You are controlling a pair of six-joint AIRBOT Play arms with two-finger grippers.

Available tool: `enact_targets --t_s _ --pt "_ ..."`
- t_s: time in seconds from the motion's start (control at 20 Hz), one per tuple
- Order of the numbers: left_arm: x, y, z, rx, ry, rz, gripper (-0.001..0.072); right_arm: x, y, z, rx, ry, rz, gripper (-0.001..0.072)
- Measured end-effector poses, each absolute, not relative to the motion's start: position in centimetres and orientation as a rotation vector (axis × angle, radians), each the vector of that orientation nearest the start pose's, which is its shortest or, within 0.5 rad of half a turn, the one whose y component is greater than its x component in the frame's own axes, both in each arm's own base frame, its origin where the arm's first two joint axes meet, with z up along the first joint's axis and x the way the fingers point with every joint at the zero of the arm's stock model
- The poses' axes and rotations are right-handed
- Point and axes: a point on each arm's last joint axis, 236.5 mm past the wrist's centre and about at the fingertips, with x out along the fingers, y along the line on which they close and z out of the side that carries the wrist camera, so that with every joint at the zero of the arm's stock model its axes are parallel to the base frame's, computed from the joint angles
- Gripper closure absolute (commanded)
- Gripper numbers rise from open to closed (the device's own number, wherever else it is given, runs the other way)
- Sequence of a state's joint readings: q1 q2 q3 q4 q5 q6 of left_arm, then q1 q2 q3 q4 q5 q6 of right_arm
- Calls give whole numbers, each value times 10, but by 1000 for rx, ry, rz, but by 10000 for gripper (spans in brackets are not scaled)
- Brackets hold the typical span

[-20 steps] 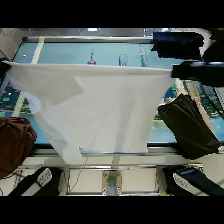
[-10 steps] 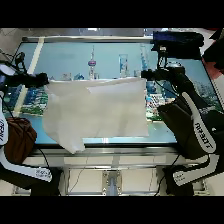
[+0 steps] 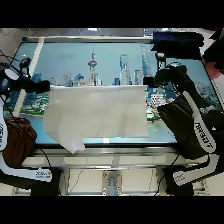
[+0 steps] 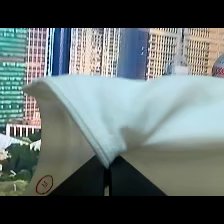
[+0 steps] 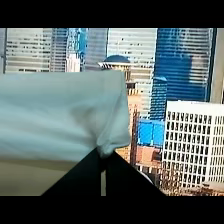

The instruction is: Fold the shirts.

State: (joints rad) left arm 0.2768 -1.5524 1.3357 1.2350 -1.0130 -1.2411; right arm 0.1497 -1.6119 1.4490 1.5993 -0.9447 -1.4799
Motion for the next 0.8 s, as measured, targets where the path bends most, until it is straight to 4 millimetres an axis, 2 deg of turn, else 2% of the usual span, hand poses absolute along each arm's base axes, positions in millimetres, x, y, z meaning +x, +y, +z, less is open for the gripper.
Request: enact_targets --t_s 0.25,0.3,0.35,0.4,0.5,0.6,0.7,0.8 --pt "429 57 -60 -217 1246 -86 693 456 101 -55 -10 1253 145 701" --pt "425 56 -65 -220 1260 -87 523 451 102 -59 -12 1268 148 653" --pt "420 55 -68 -222 1275 -90 137 446 103 -62 -15 1285 148 489" --pt "415 53 -70 -226 1294 -96 -3 443 102 -63 -16 1297 146 376" --pt "409 52 -67 -245 1307 -90 14 434 98 -58 -19 1331 137 364" --pt "403 56 -52 -267 1293 -68 14 425 85 -40 -64 1351 112 364" --pt "389 64 -29 -290 1260 -35 14 415 60 -10 -152 1343 61 364" --pt "359 76 -13 -324 1231 18 14 404 31 28 -204 1306 -8 363"
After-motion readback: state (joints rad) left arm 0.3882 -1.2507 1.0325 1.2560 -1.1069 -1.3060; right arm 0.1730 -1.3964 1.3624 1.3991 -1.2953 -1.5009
